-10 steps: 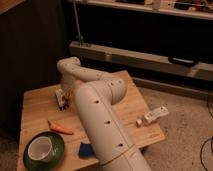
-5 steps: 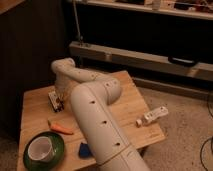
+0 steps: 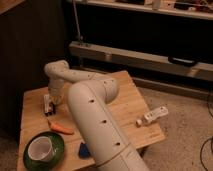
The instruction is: Push the eraser across the table
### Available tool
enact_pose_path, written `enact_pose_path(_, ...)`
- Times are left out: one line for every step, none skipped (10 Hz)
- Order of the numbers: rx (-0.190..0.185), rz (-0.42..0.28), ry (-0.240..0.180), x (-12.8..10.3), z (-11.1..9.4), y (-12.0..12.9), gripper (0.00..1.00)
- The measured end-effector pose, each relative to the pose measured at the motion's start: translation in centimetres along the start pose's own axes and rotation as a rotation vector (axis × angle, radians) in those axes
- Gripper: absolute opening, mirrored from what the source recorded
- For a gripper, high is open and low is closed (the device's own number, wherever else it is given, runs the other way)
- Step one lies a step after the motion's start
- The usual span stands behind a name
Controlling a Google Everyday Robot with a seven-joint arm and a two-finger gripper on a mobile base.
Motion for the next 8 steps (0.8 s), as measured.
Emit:
enact_pose_path(0.002, -0.008, 0.005, -0.3, 0.3, 0.4, 0.00)
enact_pose_path(0.006, -0.016, 0.012, -0.7, 0.7, 0.7, 0.00)
enact_pose_path(0.008, -0.025, 0.015, -1.1, 1.0, 1.1, 0.00)
enact_pose_path(0.010, -0.037, 0.017, -1.5, 1.2, 1.8, 0.00)
enact_pose_path(0.007, -0.047, 0.016, -1.8, 1.3, 2.3, 0.00)
enact_pose_path(0.004, -0.055, 0.013, -2.1, 1.2, 2.5, 0.00)
enact_pose_path(-0.001, -0.064, 0.011, -2.2, 1.0, 2.7, 0.00)
enact_pose_path(-0.002, -0.066, 0.012, -2.3, 1.0, 2.8, 0.00)
